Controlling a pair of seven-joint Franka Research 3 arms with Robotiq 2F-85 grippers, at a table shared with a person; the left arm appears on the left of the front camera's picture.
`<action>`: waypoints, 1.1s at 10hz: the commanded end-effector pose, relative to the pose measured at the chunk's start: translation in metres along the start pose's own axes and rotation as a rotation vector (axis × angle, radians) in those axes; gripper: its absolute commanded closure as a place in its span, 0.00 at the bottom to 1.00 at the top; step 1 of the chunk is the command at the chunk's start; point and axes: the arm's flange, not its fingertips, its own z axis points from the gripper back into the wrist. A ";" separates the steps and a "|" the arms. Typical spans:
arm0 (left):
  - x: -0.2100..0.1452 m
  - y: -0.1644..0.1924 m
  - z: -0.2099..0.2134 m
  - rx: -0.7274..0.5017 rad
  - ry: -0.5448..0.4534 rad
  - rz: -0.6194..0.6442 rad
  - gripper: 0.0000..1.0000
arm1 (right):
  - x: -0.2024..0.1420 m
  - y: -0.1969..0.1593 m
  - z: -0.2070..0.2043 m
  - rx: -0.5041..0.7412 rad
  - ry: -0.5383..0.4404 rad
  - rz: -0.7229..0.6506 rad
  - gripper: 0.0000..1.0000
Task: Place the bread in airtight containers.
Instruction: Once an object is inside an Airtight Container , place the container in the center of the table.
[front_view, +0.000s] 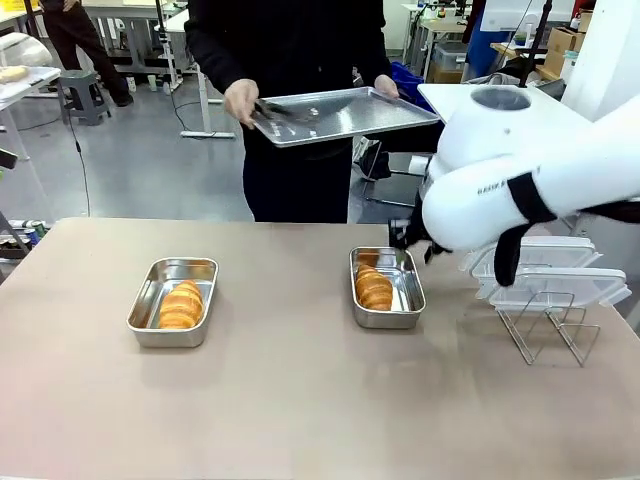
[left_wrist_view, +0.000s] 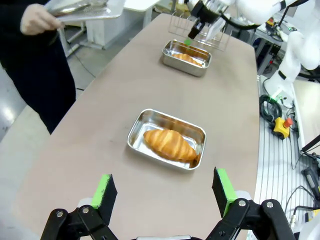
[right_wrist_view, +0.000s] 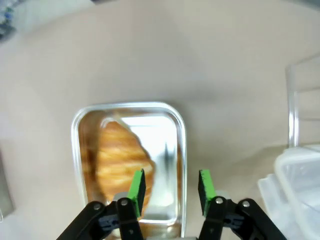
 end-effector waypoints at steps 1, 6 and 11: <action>0.002 -0.001 0.000 -0.001 -0.027 -0.016 0.00 | 0.024 0.004 0.065 0.114 -0.112 0.063 0.07; 0.002 -0.001 0.000 -0.001 -0.027 -0.016 0.00 | 0.086 -0.067 0.172 0.450 -0.191 0.458 0.00; 0.002 -0.001 0.000 -0.001 -0.027 -0.016 0.00 | 0.080 -0.181 0.194 0.695 -0.273 0.890 0.00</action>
